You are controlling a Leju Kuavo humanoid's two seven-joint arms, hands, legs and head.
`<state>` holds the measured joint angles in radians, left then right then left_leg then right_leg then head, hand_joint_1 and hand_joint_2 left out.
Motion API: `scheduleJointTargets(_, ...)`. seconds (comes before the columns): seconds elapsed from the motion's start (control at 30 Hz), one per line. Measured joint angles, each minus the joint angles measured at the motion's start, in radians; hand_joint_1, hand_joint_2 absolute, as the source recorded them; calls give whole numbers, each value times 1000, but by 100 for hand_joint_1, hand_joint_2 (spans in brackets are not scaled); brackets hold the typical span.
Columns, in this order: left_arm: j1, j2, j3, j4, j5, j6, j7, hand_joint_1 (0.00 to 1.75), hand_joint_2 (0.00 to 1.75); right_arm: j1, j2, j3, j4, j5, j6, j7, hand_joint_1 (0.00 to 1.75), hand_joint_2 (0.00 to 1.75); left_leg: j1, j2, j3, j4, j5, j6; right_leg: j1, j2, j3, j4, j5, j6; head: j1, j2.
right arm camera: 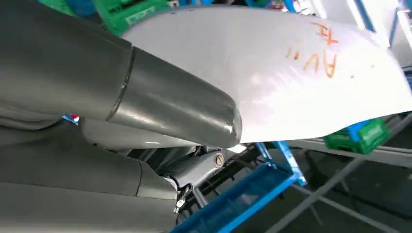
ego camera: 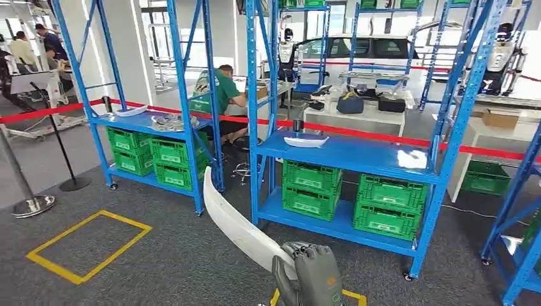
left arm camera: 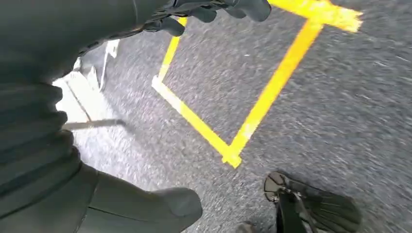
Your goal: Take the parts from the cabinet and place them on the table.
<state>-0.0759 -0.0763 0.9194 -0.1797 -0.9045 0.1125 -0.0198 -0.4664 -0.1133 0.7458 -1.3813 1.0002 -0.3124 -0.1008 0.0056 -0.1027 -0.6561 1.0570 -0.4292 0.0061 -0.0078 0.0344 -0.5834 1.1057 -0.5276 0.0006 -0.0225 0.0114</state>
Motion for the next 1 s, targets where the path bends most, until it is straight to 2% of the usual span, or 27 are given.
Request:
scheduleJointTargets(0.03,0,-4,0,0,-7,-1,2,0,175,1,0,-1,-6,5,2,8,175,0,0,-12,-4,2,4,-8,1,51,13,-35,-17,-3,-1,0)
scheduleJointTargets(0.07,-1,-2,0,-1,-11,-2,3,0,175,2,-1,-2,-13,7,2,7,175,0,-1,-24,-8,3,5,-13,4,48,14,-47,-7,-8,1,0)
scheduleJointTargets(0.13,4,-2,-1,0,-30,-8,2,0,175,3,-3,-4,-29,10,5,10,175,0,2,-45,-11,-10,15,-28,11,26,15,-49,-5,-14,0,0)
scheduleJointTargets(0.17,6,-2,-2,0,-31,-8,2,0,175,3,-3,-5,-35,10,6,8,175,0,0,-57,-23,-14,21,-35,1,10,19,-58,3,-23,0,0)
scheduleJointTargets(0.2,6,-1,-2,0,-32,-8,4,0,175,2,-3,-5,-38,10,8,3,175,0,1,-19,-21,-5,17,-34,-2,-5,26,-66,11,-28,0,0)
scheduleJointTargets(0.23,2,0,-2,0,-31,-8,8,0,175,3,-2,-5,-39,11,10,2,175,0,-4,40,-31,20,-8,-40,-2,-15,28,-70,14,-33,-4,0)
scheduleJointTargets(0.27,-6,3,-2,-1,-29,-8,9,0,175,2,-2,-6,-39,12,12,0,175,0,-2,73,-57,75,-47,-47,-1,-29,27,-70,15,-36,-3,0)
scheduleJointTargets(0.3,-14,6,-2,-2,-26,-8,9,0,175,3,-2,-8,-39,13,15,-2,175,0,2,89,-94,159,-93,-54,-1,-47,25,-70,15,-36,-4,0)
scheduleJointTargets(0.33,-19,9,-2,-3,-19,-8,8,0,175,3,-2,-7,-39,14,18,-3,175,0,5,94,-125,235,-126,-60,-2,-64,24,-70,14,-37,-4,0)
scheduleJointTargets(0.37,-23,11,-2,-4,-18,-8,7,0,175,3,0,-7,-40,15,20,-5,175,0,9,97,-141,279,-136,-65,-3,-81,23,-69,14,-36,-4,0)
scheduleJointTargets(0.4,-24,13,-2,-5,-17,-9,6,0,175,2,3,-7,-41,17,21,-4,175,0,12,99,-132,271,-124,-68,-4,-95,23,-69,13,-35,-4,0)
scheduleJointTargets(0.43,-25,16,-2,-5,-17,-10,5,0,175,2,5,-7,-45,17,24,-1,175,0,15,102,-101,223,-97,-70,-5,-109,24,-69,11,-32,-4,0)
scheduleJointTargets(0.47,-25,18,-2,-6,-16,-11,1,0,175,0,7,-7,-52,17,28,2,175,0,17,114,-48,138,-60,-72,-8,-124,26,-69,9,-28,-4,0)
scheduleJointTargets(0.5,-25,20,-2,-7,-14,-11,-1,0,175,-3,7,-7,-60,17,34,7,175,0,17,145,10,41,-26,-73,-9,-138,31,-67,5,-22,-4,0)
scheduleJointTargets(0.53,-29,17,-2,-6,-9,-11,-2,0,175,-6,7,-7,-66,17,40,9,175,0,9,193,33,-7,-36,-66,-4,-146,34,-68,2,-15,-5,0)
scheduleJointTargets(0.57,-31,17,-2,-7,-7,-11,-2,0,175,-10,5,-8,-69,16,41,9,175,0,9,181,39,-12,-25,-48,2,-157,35,-65,-2,-6,-3,0)
scheduleJointTargets(0.67,-23,16,0,-5,5,-9,4,0,175,-16,5,-8,-70,14,44,7,175,0,4,143,32,-9,-29,-27,2,-188,51,-78,-2,9,-1,0)
scheduleJointTargets(0.7,-20,14,1,-6,11,-9,10,0,175,-20,5,-9,-71,14,43,8,175,0,12,128,37,-16,-23,-14,-4,-174,52,-75,-11,22,1,0)
scheduleJointTargets(0.73,-17,9,1,-5,13,-9,13,0,175,-23,5,-9,-72,14,41,7,175,0,12,119,37,-17,-23,-10,-8,-105,43,-50,-29,26,2,0)
scheduleJointTargets(0.77,-18,9,1,-5,12,-9,17,0,175,-24,4,-9,-77,15,39,11,175,0,12,108,36,-17,-22,-3,-9,-63,16,11,-65,24,4,0)
scheduleJointTargets(0.8,-18,8,1,-5,10,-9,20,0,175,-22,0,-9,-80,16,39,16,175,0,11,96,36,-17,-22,3,-6,-45,-24,92,-101,23,5,0)
scheduleJointTargets(0.83,-18,7,1,-5,10,-9,22,0,175,-20,-3,-9,-80,17,42,23,175,0,8,81,35,-16,-22,5,-5,-39,-66,172,-130,21,5,0)
scheduleJointTargets(0.87,-16,6,2,-5,11,-9,24,0,175,-17,-6,-9,-81,17,44,28,175,0,4,63,35,-16,-22,6,-3,-38,-100,230,-141,19,5,0)
scheduleJointTargets(0.9,-12,6,2,-5,14,-9,27,0,175,-13,-10,-10,-81,18,46,29,175,0,2,47,35,-16,-22,7,-1,-36,-112,236,-124,14,5,0)
scheduleJointTargets(0.93,-9,6,4,-5,18,-8,29,0,175,-13,-11,-10,-81,22,49,28,175,0,1,30,35,-15,-22,7,1,-34,-101,192,-86,7,5,0)
scheduleJointTargets(0.97,-9,6,8,-5,21,-8,30,0,175,-13,-12,-10,-82,23,52,28,175,0,-1,14,36,-13,-22,6,3,-26,-68,112,-35,-1,5,0)
scheduleJointTargets(1.0,-9,6,11,-5,24,-8,30,0,175,-13,-12,-10,-84,23,53,28,175,0,-1,-2,36,-11,-21,5,5,-8,-28,21,12,-8,5,0)
